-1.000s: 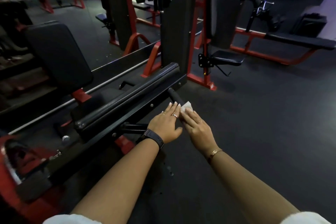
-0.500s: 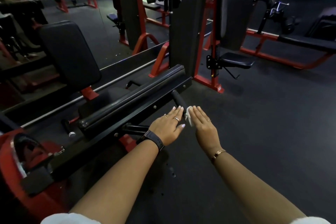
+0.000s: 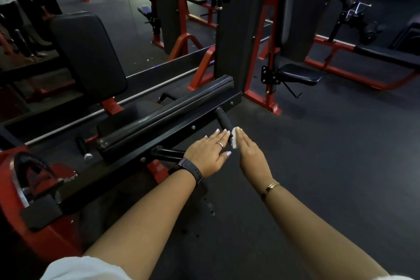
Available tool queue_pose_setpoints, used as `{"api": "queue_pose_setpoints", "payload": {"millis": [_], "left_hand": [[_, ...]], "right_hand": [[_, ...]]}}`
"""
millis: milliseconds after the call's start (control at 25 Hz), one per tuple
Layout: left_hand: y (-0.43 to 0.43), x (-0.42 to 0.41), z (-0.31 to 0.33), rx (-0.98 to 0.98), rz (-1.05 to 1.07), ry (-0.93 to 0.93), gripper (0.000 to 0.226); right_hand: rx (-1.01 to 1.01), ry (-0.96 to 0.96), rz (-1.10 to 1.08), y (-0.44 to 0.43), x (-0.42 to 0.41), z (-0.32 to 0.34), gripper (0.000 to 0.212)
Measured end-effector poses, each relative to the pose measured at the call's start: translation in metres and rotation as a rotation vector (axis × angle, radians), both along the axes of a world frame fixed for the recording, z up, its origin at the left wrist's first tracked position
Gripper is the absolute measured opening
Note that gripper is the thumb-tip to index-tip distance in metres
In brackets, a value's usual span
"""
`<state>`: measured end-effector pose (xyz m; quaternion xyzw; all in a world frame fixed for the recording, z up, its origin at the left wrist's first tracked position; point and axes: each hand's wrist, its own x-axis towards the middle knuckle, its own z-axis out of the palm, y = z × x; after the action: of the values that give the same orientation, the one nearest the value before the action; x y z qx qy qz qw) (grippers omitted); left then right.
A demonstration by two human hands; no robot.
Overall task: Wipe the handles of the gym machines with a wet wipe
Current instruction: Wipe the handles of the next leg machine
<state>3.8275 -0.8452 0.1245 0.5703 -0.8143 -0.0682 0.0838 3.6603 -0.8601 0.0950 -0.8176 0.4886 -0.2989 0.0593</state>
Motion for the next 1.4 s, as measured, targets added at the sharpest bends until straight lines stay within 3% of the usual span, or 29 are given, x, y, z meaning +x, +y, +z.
{"api": "queue_pose_setpoints", "payload": {"millis": [160, 320, 560, 840, 920, 1160, 1320, 1400], "left_hand": [[0.001, -0.001, 0.004, 0.011, -0.005, -0.039, 0.059], [0.001, -0.002, 0.008, 0.017, -0.016, -0.099, 0.06], [0.003, -0.007, 0.007, -0.004, 0.033, -0.165, 0.058], [0.015, -0.07, 0.009, -0.123, 0.507, -0.112, 0.066], [0.013, -0.08, 0.007, -0.176, 0.589, -0.11, 0.068], [0.01, -0.087, 0.009, -0.037, 0.702, -0.235, 0.071], [0.005, -0.088, 0.004, -0.101, 0.79, -0.207, 0.075], [0.002, -0.085, -0.002, -0.121, 0.771, -0.197, 0.068]], "right_hand": [[-0.082, 0.037, 0.092, 0.012, -0.01, -0.009, 0.061], [0.169, -0.101, -0.037, -0.008, -0.01, 0.002, 0.066], [0.075, -0.083, 0.187, -0.007, -0.02, 0.001, 0.061], [0.34, -0.097, 0.476, -0.044, -0.032, 0.013, 0.061], [0.307, -0.046, 0.559, -0.048, -0.045, 0.007, 0.065], [0.171, 0.063, 0.687, -0.094, -0.025, 0.019, 0.06], [0.016, 0.09, 0.899, -0.117, -0.057, -0.008, 0.088], [-0.072, 0.108, 0.894, -0.139, -0.047, -0.009, 0.089]]}}
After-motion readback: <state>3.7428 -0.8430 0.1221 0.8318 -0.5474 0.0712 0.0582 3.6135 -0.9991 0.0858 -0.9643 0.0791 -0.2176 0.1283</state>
